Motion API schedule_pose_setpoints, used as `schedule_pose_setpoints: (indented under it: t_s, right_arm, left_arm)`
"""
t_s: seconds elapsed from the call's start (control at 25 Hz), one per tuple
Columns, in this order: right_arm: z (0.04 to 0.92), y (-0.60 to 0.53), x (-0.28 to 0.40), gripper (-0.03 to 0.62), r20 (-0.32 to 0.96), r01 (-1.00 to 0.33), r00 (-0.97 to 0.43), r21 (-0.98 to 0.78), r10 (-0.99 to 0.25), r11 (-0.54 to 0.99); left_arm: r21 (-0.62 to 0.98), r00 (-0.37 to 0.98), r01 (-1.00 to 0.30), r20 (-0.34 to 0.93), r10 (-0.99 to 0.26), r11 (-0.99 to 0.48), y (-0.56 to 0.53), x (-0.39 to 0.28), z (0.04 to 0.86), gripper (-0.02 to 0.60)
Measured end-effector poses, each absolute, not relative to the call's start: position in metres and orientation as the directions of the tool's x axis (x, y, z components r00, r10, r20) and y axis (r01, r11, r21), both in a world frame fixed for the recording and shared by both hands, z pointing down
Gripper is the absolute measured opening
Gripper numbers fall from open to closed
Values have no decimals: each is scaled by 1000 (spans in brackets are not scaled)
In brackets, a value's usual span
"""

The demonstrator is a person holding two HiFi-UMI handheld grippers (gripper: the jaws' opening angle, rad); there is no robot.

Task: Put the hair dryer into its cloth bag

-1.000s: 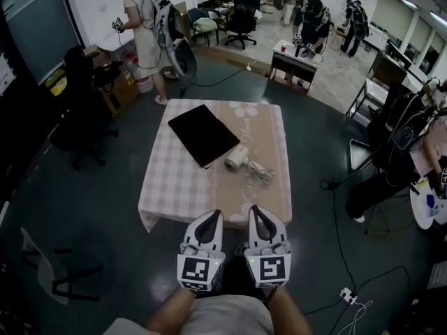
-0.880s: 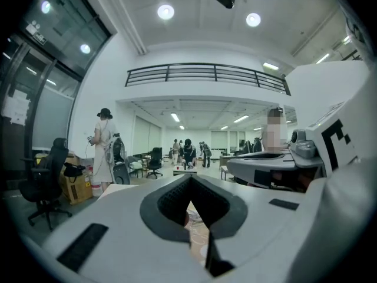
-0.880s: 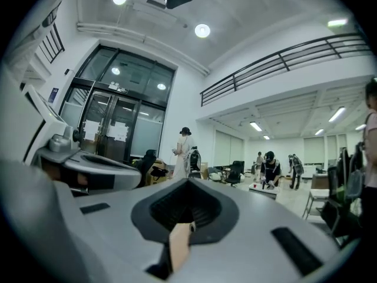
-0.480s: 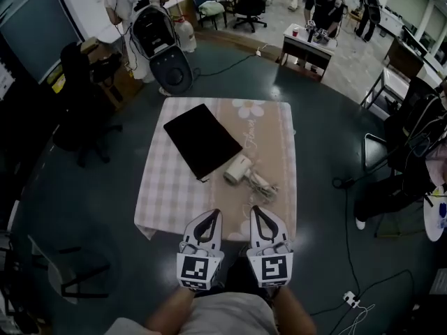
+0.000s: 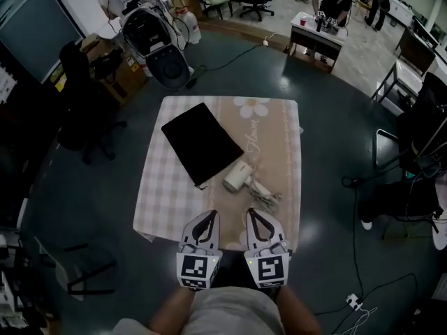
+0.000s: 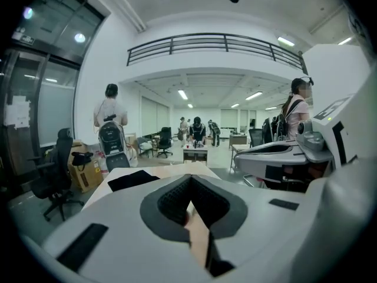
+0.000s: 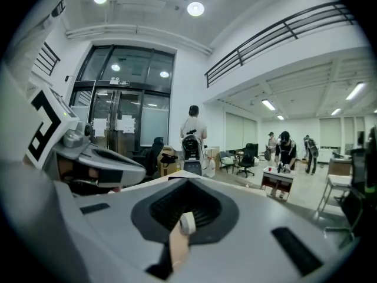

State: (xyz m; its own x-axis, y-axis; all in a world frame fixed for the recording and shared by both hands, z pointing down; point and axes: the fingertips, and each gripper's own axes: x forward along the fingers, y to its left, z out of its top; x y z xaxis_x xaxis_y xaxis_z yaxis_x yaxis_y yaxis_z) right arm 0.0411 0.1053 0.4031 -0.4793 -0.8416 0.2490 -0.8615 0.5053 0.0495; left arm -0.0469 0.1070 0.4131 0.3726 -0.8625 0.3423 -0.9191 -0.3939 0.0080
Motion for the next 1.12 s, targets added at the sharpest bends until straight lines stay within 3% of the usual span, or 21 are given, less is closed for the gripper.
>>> schedule_pose_setpoints:
  t_s: [0.44, 1.12]
  right_arm:
    - [425, 77, 31, 14, 289, -833, -524, 22, -801, 553]
    - [484, 21, 34, 14, 403, -886, -427, -8, -810, 463]
  left_arm:
    - [-48, 322, -926, 414, -852, -373, 73, -58, 436, -3]
    - [-169, 331, -802, 673, -662, -573, -11, -78, 540, -3]
